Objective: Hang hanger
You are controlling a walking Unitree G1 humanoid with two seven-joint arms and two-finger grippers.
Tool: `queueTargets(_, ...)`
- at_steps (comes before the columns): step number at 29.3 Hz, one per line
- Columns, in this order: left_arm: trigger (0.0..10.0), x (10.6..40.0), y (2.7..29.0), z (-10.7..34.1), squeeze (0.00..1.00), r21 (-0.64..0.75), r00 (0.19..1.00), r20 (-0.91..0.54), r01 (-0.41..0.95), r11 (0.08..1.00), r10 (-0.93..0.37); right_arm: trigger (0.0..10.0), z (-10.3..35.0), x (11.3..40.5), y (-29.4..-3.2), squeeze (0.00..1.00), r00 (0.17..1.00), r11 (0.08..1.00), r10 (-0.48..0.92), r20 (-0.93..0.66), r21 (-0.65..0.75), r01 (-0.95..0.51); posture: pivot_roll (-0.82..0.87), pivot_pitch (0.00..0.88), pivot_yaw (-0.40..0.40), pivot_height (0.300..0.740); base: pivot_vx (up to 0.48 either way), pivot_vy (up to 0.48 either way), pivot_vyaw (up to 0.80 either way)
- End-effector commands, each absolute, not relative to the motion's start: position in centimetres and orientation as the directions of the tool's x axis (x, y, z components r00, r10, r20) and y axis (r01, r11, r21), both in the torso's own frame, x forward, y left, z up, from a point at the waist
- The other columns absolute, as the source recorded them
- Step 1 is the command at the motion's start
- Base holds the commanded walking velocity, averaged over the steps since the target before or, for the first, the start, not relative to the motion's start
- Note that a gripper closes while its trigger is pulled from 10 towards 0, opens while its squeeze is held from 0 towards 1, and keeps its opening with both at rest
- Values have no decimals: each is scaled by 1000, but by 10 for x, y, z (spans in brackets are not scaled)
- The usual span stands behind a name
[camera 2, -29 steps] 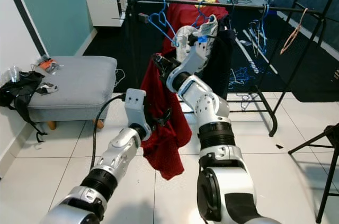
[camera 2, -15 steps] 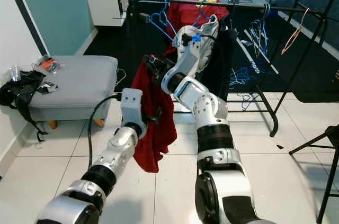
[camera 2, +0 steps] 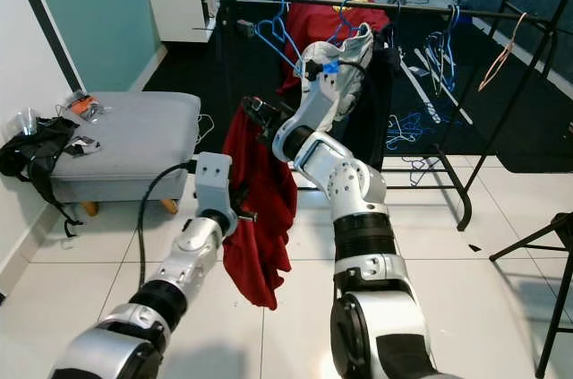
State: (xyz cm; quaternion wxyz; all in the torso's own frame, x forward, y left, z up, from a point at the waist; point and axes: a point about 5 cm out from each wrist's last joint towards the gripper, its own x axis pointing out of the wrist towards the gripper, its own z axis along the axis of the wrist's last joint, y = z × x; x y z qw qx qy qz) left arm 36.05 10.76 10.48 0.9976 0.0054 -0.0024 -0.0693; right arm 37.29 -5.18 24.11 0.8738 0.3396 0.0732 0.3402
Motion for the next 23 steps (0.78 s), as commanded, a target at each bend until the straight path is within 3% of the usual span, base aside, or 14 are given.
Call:
queueTargets(1,0,359,119,101,0,53,991,-3,131,990,-131,0,243,371,-55,0,756,529,643,123,643,-555,-90,2,-68,740,0,0,0)
queueTargets(7,0,358,138,101,0,86,994,4,109,990,-110,0,239,371,-59,0,766,541,633,114,642,-543,-86,2,-67,740,0,0,0)
queueTargets(9,0,357,150,107,0,118,986,30,159,980,-164,0,231,371,-67,0,788,579,609,91,629,-520,-82,6,-68,740,0,0,0)
queueTargets(12,0,357,150,107,0,118,986,30,159,980,-164,0,231,371,-67,0,788,579,609,91,629,-520,-82,6,-68,740,0,0,0)
queueTargets(15,0,355,171,122,0,171,976,93,177,969,-194,0,215,371,-88,0,840,634,540,54,630,-449,-74,12,-64,740,0,0,0)
queueTargets(17,0,355,171,122,0,171,976,93,177,969,-194,0,215,371,-88,0,840,634,540,54,630,-449,-74,12,-64,740,0,0,0)
queueTargets(18,0,355,182,132,0,194,975,134,151,969,-179,1922,206,370,-97,0,859,653,511,35,634,-414,-72,13,-62,740,0,0,0)
queueTargets(19,0,355,182,132,0,194,975,134,151,969,-179,1922,206,370,-97,0,859,653,511,35,634,-414,-72,13,-62,740,0,0,0)
queueTargets(20,0,355,190,142,0,206,972,180,115,972,-153,10000,195,366,-102,318,869,667,495,12,636,-388,-69,14,-61,740,0,0,0)
queueTargets(23,0,355,190,142,0,206,972,180,115,972,-153,10000,195,366,-102,318,869,667,495,12,636,-388,-69,14,-61,740,0,0,0)
